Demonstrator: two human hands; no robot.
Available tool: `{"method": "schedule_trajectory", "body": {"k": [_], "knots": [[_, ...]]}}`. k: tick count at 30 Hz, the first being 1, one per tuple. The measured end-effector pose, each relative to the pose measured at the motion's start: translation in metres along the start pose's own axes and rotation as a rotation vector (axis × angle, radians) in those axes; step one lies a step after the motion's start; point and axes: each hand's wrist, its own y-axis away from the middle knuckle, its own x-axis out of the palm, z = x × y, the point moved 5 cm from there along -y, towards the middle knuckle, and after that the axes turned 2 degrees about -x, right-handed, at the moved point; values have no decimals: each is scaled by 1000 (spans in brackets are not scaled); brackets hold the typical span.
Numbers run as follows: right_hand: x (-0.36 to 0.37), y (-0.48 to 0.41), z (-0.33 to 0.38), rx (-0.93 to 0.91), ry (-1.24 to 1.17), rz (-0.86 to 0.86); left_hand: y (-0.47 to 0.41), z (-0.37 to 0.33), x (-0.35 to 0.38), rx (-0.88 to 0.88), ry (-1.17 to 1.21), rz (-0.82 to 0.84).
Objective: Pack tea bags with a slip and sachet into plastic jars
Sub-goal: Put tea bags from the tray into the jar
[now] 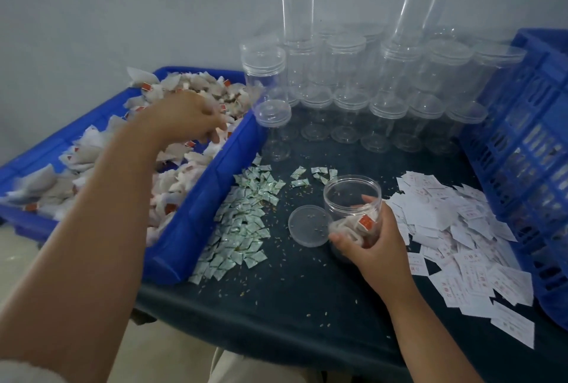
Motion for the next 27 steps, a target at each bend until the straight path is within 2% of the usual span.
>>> {"method": "schedule_trajectory", "body": {"k": [2, 4, 10, 13, 18, 22, 24, 27], "knots": [[1, 0, 0, 7, 18, 3, -10, 29, 28, -88, -287, 271], [1, 1, 0, 9, 32, 0, -16, 49, 58, -81, -474, 400], [4, 0, -1, 17, 51, 2, -32, 74, 74, -79, -333, 275], [3, -1, -4, 19, 53, 3, -36, 77, 65, -100, -184, 113], [2, -1, -9, 40, 38, -12, -36, 91, 52, -194, 312, -138], [2, -1, -10, 38, 46, -22, -34, 95, 52, -285, 644, -109], [2, -1, -11, 45, 44, -22, -30, 89, 51, -292, 707, -125], [2, -2, -11, 51, 37, -19, -20, 74, 37, -261, 658, -258]]}}
